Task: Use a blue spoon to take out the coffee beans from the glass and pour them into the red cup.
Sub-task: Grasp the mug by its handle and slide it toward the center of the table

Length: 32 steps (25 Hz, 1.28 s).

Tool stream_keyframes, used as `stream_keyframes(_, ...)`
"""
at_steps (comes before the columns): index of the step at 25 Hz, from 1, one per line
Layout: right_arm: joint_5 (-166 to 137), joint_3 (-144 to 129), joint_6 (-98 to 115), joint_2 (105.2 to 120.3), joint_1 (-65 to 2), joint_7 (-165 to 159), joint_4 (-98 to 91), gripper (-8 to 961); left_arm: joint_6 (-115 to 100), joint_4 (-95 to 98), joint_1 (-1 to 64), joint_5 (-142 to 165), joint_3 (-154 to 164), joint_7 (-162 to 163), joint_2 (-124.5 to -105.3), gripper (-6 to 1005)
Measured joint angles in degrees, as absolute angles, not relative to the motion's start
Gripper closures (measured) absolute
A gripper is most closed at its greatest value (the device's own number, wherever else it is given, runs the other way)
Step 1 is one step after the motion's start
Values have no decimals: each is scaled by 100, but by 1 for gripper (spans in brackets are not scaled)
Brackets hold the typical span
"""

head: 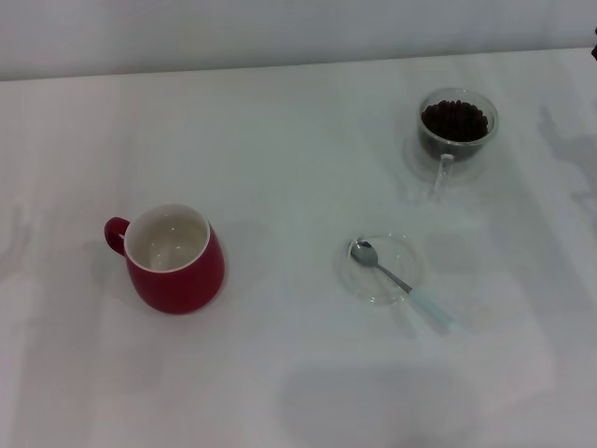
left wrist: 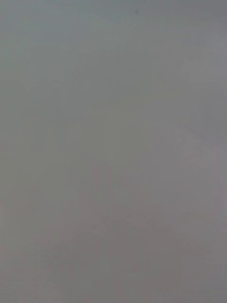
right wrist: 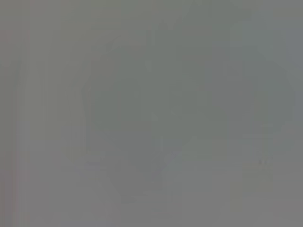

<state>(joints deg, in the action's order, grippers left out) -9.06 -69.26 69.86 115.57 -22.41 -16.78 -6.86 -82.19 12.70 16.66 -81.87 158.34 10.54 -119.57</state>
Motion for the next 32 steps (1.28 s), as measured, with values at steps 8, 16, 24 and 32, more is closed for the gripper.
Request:
stream_keyframes(8,-905,-6933,6969,11557,-2255,-1678,-686,108,-8261,1301,1457,-8154,15841,1081,-11951,113)
stream_keyframes(16,-905,-6945,6949,11557,-2265,-1678,-686,108,-8234,1043,1342,-7638,15857,1066,-11921,116)
stream_keyframes(24,-905,-6931,6785,11557,-2344,-1678,-686,109,-8318,100,1290,-6109,15856,1081,-11901,118)
stream_keyframes(32,-905,-6928,6671,11557,-2375,-1678,-686,109,-8424,-514,1352,-5168,15855,1071,-11879,119)
